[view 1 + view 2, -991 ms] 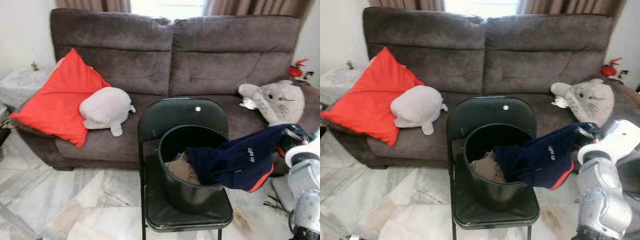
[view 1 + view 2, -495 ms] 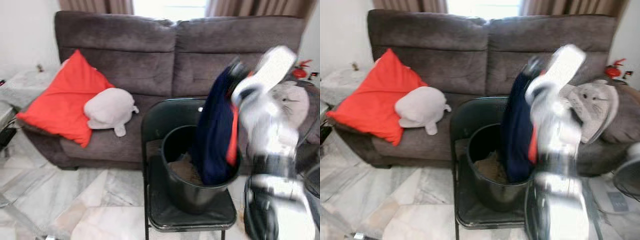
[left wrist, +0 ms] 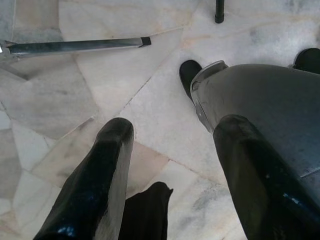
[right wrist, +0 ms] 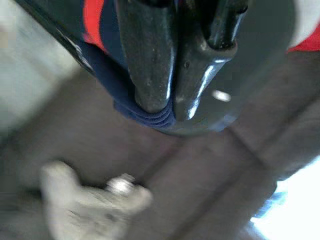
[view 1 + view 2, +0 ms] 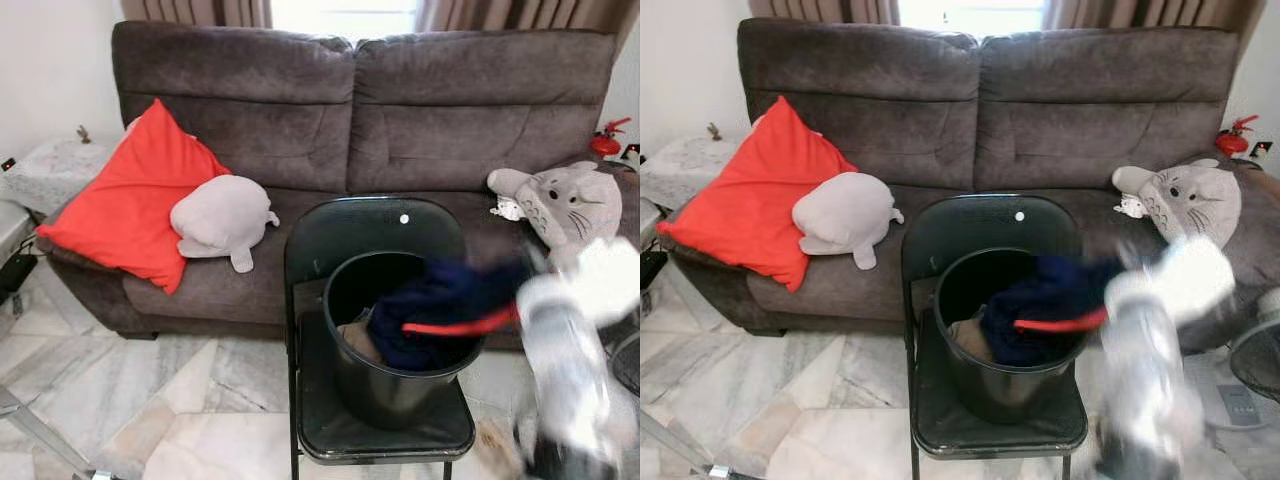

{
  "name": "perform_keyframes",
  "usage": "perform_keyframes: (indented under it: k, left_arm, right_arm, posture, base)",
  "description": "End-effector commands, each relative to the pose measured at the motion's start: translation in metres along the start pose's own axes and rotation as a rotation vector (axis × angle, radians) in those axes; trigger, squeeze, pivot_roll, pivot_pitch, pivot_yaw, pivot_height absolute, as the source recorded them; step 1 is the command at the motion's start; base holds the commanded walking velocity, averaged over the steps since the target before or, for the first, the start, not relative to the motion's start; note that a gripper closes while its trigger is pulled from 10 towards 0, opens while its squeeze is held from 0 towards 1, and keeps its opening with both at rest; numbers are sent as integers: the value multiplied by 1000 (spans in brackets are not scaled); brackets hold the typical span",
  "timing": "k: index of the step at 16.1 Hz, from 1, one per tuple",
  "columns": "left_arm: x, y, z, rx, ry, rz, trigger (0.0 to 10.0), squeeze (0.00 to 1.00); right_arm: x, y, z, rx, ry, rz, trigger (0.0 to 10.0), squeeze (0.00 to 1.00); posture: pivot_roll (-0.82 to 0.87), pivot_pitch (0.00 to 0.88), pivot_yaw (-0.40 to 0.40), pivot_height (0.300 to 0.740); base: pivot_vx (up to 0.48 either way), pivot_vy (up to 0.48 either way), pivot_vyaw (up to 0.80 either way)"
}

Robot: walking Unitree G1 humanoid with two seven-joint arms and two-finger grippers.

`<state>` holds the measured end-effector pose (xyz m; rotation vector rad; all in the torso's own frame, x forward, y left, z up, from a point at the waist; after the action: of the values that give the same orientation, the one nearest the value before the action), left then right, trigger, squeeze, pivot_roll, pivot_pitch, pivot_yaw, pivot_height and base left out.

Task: Hang hanger

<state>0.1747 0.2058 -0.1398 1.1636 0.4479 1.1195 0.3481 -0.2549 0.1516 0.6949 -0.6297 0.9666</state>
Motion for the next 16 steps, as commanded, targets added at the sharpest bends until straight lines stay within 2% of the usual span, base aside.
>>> perform_keyframes:
  k: [1,2,3,4,5,6,7,10,11,12,16]
  left_arm:
    - [2,1,-5,12,-16,-2,10000,0]
    - [3,1,-5,11,-16,-1,10000,0]
    - [3,1,-5,11,-17,1,10000,0]
    - [3,1,-6,12,-15,2,10000,0]
    - [4,1,-6,13,-15,3,10000,0]
    - [4,1,-6,14,-17,3,10000,0]
    - [4,1,-6,15,-17,3,10000,0]
    - [4,1,-7,16,-17,3,10000,0]
    - [4,1,-7,19,-20,-2,10000,0]
    - [3,1,-8,20,-23,-3,10000,0]
    - [4,1,-8,20,-21,0,10000,0]
  right_arm:
    - [-9,3,3,-5,-27,-33,0,0]
    - [-19,3,13,-34,-35,-65,0,0]
    - [-21,3,22,-59,-46,-70,0,0]
    - [-25,3,42,-131,-95,-89,0,0]
    - [-37,6,64,-223,-125,-141,0,0]
    - [-52,7,76,-273,-178,-193,0,0]
    - [-61,7,81,-287,-225,-220,0,0]
    - [-72,3,63,-199,-182,-236,0,0]
    - [-75,2,44,-145,-181,-239,10000,0]
    - [-75,1,35,-117,-183,-231,10000,1000]
    - [-61,-3,29,-89,-190,-153,10000,1000]
  posture:
    - [-201,32,31,740]
    - [-200,35,33,740]
    - [-200,35,33,740]
    - [-193,37,32,740]
    - [-195,40,33,740]
    - [-191,41,33,740]
    - [-191,44,33,740]
    - [-185,47,30,740]
    - [-180,48,33,740]
    - [-177,48,34,740]
    - [-172,46,30,740]
  base:
    - [0,0,0]
    - [0,0,0]
    - [0,0,0]
    - [0,0,0]
    - [0,0,0]
    - [0,0,0]
    - [0,0,0]
    - [0,0,0]
    - [0,0,0]
    - [0,0,0]
    - [0,0,0]
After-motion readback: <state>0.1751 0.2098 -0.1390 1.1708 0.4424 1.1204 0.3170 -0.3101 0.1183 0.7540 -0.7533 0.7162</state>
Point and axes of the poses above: a point about 5 cm out from each wrist's last joint towards the gripper, its own y axis pointing back from the gripper into the wrist, its own z axis along the axis of the wrist's last joint, x = y × z, the point moved 5 cm from there along -y, pointing out of the wrist towards the gripper, and after that the axes turned 15 degrees about -y, right-handed, at the moved point
